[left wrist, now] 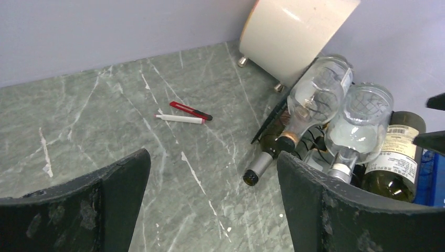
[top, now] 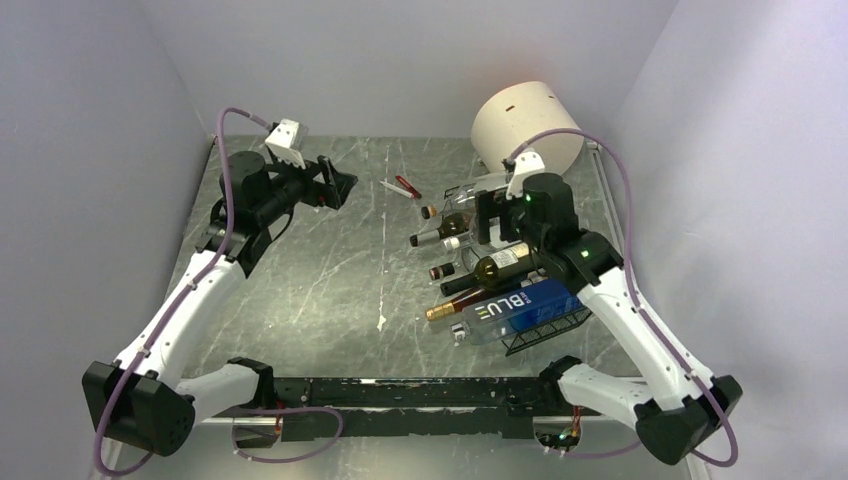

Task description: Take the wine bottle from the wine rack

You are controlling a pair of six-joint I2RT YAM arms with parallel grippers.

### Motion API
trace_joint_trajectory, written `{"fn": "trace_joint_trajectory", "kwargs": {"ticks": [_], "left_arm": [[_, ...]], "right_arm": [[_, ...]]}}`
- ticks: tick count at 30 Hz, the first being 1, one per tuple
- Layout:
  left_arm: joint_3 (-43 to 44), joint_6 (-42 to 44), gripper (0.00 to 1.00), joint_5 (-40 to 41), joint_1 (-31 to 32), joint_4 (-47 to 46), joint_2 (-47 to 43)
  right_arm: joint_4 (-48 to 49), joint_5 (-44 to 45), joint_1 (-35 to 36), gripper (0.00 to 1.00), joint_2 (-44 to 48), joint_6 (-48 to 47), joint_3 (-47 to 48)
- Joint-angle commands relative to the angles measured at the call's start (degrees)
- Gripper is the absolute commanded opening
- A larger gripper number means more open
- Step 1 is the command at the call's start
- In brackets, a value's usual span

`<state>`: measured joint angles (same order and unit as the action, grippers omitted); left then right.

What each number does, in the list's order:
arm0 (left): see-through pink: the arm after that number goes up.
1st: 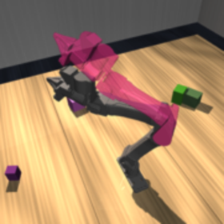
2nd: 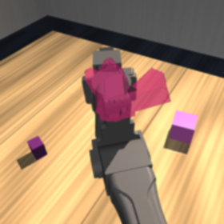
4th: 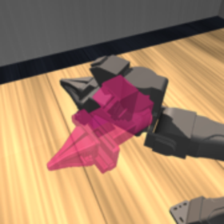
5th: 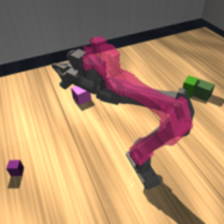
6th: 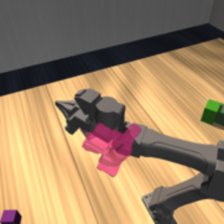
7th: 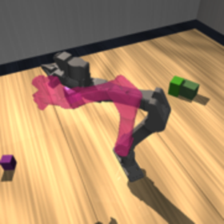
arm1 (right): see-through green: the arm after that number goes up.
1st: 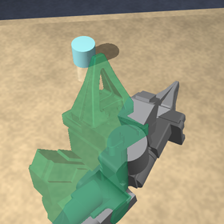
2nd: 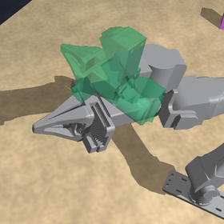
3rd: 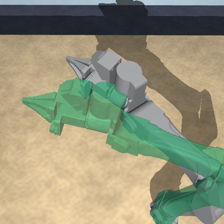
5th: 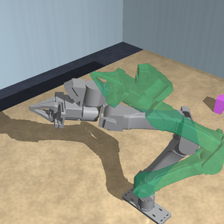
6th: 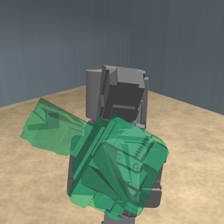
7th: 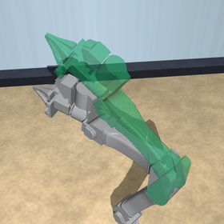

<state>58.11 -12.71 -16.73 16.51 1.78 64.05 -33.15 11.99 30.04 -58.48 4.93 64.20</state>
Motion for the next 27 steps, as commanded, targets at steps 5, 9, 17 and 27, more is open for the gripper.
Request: {"fn": "trace_joint_trajectory", "kwargs": {"ticks": [5,9,17,27], "left_arm": [[1.11,1.62,0.94,5.60,2.34,-0.25,-3.52],[-0.02,1.45,0.94,8.30,2.69,-1.12,-5.57],[-1.74,2.10,0.94,12.02,2.69,-2.21,-6.56],[-2.25,4.77,0.94,21.31,2.69,-1.54,-4.73]], "right_arm": [[2.60,-10.58,1.11,1.00,-8.59,-4.33,7.17],[1.14,-4.87,5.03,1.00,-14.18,-7.16,10.33],[-2.71,10.00,13.45,1.00,-23.19,-16.00,16.12],[-4.37,13.32,17.39,0.89,-30.79,-32.01,18.63]]}}
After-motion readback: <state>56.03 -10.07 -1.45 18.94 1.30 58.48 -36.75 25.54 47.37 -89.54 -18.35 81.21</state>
